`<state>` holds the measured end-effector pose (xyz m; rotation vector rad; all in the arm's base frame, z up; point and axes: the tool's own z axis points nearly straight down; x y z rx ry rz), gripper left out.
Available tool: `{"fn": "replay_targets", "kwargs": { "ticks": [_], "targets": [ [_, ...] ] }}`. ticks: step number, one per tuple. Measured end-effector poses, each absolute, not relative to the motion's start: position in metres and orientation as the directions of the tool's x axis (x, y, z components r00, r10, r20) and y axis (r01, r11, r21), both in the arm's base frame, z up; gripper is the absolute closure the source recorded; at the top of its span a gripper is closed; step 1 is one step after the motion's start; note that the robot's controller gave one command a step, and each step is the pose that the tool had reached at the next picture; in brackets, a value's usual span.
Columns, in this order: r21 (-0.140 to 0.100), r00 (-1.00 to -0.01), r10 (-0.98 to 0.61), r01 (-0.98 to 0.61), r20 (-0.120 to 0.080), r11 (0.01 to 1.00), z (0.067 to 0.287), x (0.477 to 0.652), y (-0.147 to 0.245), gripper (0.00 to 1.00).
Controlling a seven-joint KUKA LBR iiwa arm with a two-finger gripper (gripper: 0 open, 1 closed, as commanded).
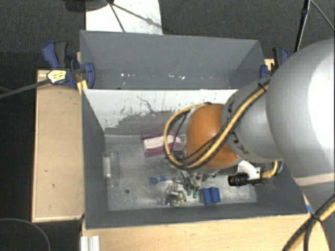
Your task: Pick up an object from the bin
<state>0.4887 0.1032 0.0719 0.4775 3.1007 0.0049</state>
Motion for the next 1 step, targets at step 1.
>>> {"fn": "replay_targets", "kwargs": {
  "ticks": [1],
  "targets": [
    [0.008, -0.952, 0.306, 0.306, -0.014, 0.952, 0.0738, 0.4922, 0.1028, 1.0]
  ]
}}
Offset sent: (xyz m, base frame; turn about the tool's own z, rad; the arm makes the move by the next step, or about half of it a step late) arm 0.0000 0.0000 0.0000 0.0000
